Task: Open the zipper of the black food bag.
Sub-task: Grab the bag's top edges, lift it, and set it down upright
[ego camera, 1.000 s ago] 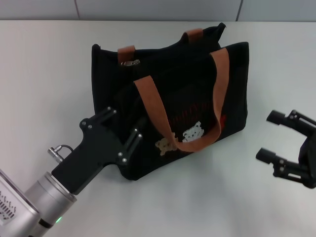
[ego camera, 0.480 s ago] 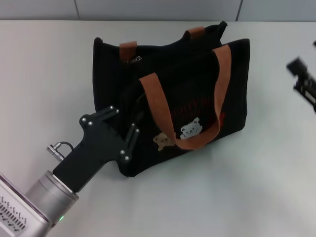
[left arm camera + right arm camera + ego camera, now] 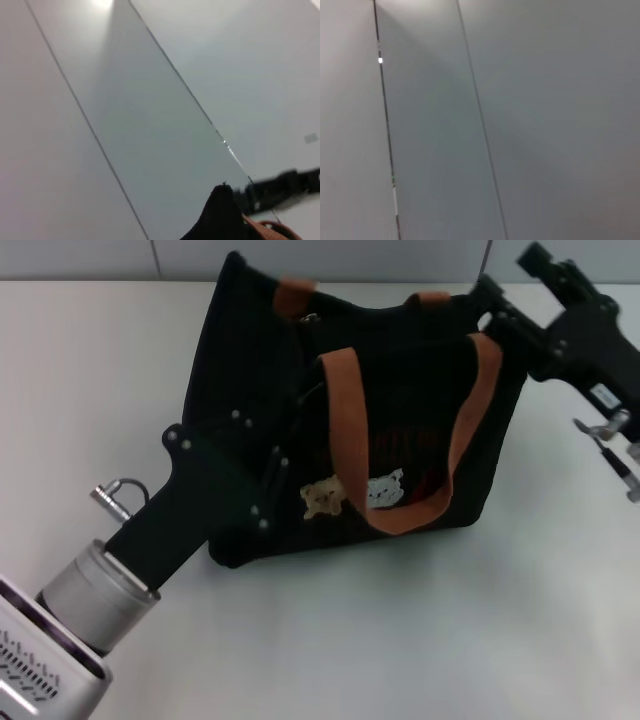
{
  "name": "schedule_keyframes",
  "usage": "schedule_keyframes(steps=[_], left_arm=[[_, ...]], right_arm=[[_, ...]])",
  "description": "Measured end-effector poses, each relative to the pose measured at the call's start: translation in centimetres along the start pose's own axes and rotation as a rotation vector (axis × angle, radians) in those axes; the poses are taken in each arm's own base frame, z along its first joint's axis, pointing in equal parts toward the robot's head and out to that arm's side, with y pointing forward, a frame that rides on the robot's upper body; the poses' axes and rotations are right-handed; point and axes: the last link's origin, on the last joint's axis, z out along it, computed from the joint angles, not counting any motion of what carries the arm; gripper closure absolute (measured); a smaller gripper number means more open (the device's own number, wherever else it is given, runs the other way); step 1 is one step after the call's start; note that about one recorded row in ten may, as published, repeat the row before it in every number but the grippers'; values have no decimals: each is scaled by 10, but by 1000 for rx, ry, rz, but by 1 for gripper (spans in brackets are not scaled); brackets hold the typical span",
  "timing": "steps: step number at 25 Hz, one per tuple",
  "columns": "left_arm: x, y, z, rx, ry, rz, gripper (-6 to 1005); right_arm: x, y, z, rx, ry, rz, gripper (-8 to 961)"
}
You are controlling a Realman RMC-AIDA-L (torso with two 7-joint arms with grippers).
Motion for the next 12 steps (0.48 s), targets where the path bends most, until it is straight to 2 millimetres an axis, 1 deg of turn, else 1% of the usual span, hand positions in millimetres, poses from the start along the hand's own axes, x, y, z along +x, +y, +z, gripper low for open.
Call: schedule_keyframes(steps=[1,2,5,6,7,8,11,12], left_arm=[[2,-4,7,-7,32,33,859],[2,-4,7,-7,32,33,863],[5,-14,14,-15,86,100,877],[7,-22,20,-23,124,146,877],[8,-25,23,-27,143,179,877],[8,-25,23,-27,143,179,877],[11,-32,33,-36,190,308,876],[11,-33,36,-36,201,350,876]], right_arm=[[4,2,8,-26,34,20,128],[4,2,8,-26,34,20,128],[15,5,12,-70,132,60,128],[24,11,8,-103,197,68,128],[24,11,8,-103,197,68,128],[28,14,4,-111,218,72,128],[40,23,-10,-102,247,103,128],[40,23,-10,-102,247,103,128]])
